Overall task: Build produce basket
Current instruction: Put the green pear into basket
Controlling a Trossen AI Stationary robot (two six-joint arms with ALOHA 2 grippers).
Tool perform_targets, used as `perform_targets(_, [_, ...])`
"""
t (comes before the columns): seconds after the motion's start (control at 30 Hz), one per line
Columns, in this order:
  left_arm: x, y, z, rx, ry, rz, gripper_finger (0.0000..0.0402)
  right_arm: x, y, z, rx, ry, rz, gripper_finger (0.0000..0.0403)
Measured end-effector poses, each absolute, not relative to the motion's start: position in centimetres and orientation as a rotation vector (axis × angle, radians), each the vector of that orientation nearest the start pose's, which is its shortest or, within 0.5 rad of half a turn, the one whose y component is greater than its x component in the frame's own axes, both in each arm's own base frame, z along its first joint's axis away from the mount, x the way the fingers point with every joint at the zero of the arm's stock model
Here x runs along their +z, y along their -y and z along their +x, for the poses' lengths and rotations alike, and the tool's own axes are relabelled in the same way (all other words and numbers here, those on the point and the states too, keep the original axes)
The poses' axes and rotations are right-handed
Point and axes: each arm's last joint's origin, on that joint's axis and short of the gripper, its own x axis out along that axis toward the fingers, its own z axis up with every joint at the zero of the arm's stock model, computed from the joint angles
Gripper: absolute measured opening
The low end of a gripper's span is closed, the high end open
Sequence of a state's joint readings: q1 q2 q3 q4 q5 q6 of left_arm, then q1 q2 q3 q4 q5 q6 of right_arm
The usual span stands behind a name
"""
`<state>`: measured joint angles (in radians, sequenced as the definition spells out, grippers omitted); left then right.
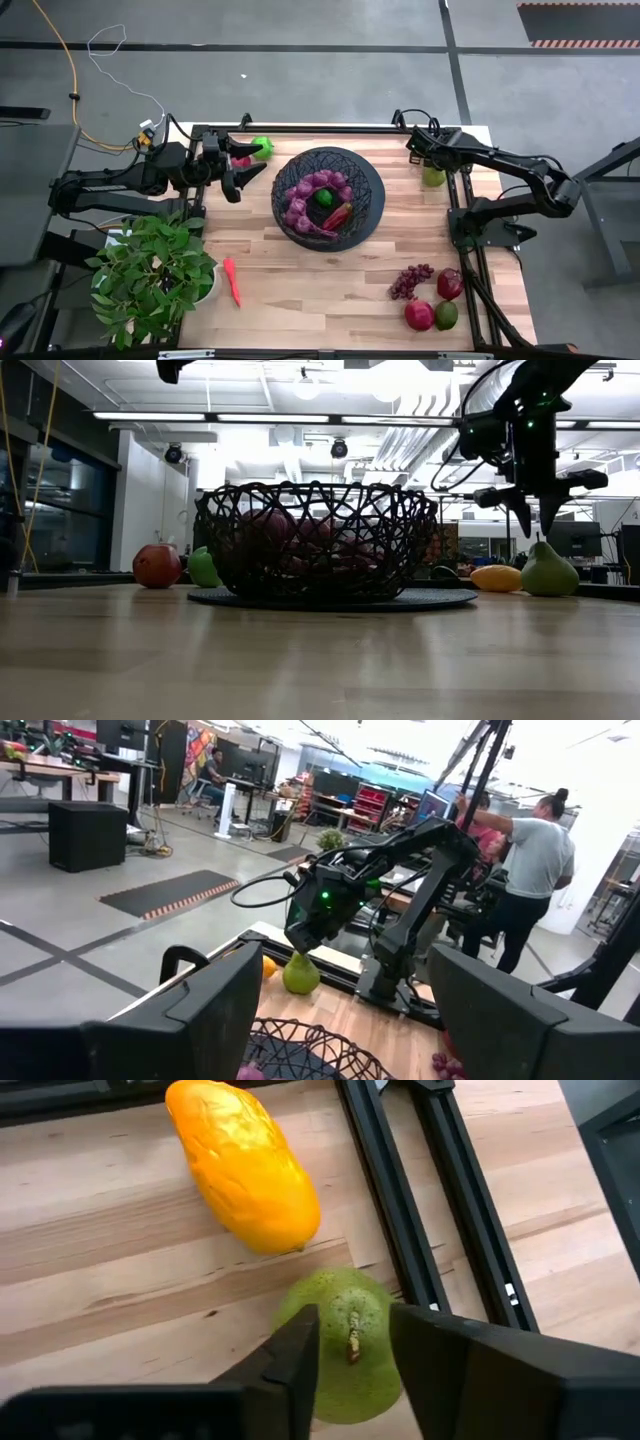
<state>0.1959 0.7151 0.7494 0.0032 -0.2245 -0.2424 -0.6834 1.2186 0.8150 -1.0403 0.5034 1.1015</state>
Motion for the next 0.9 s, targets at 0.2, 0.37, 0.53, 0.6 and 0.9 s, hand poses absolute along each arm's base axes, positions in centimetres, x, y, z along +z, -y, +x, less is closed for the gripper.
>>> perform_targets(0.2, [34.85,-3.73,15.51,0.414,0.088,-0.237,0.0271,21.78,13.03,13.82,-1.693,-0.83,0.917,0.0058])
perform_targets(0.37, [34.81,-3.73,15.51,0.414,0.083,-0.237,0.0271,21.78,13.05,13.84,-1.703,-0.813,0.93,0.0047])
perform_targets(0.53, [34.77,-3.74,15.52,0.415,0.079,-0.237,0.0271,21.7,13.24,13.74,-1.709,-0.813,0.948,0.0057])
perform_targets(0.6, [34.76,-3.73,15.52,0.415,0.078,-0.236,0.0271,21.48,13.46,13.7,-1.714,-0.827,0.964,0.0064])
perform_targets(0.9, [34.75,-3.73,15.52,0.414,0.077,-0.237,0.0271,20.88,13.94,13.9,-1.73,-0.851,0.97,0.0083])
